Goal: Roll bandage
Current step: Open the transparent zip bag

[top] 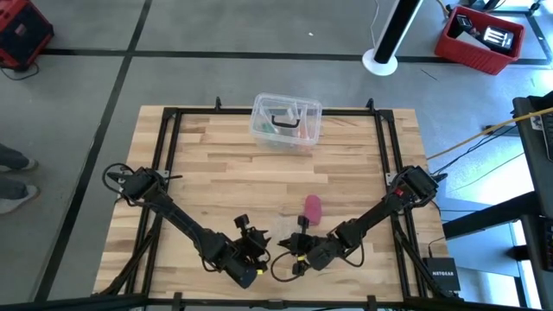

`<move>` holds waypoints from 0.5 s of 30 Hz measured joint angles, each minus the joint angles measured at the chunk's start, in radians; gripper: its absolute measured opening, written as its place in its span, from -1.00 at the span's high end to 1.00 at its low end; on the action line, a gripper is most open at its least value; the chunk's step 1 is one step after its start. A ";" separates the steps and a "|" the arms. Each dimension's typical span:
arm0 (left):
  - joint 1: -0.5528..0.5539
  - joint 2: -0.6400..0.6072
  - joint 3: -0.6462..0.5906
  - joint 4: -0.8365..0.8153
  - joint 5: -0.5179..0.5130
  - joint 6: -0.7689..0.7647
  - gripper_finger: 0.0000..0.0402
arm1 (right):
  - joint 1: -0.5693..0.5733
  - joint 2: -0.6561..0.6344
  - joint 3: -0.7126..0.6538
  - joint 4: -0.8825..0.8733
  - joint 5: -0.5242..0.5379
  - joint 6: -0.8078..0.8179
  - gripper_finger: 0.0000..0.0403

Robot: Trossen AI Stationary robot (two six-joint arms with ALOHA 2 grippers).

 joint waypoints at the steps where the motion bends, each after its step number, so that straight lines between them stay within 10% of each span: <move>1: 0.000 0.000 0.000 0.000 0.000 0.009 0.53 | 0.000 0.000 0.000 -0.002 -0.005 0.000 1.00; 15: 0.002 -0.001 0.000 0.035 -0.016 0.073 0.53 | 0.000 0.000 0.000 0.002 -0.051 -0.055 1.00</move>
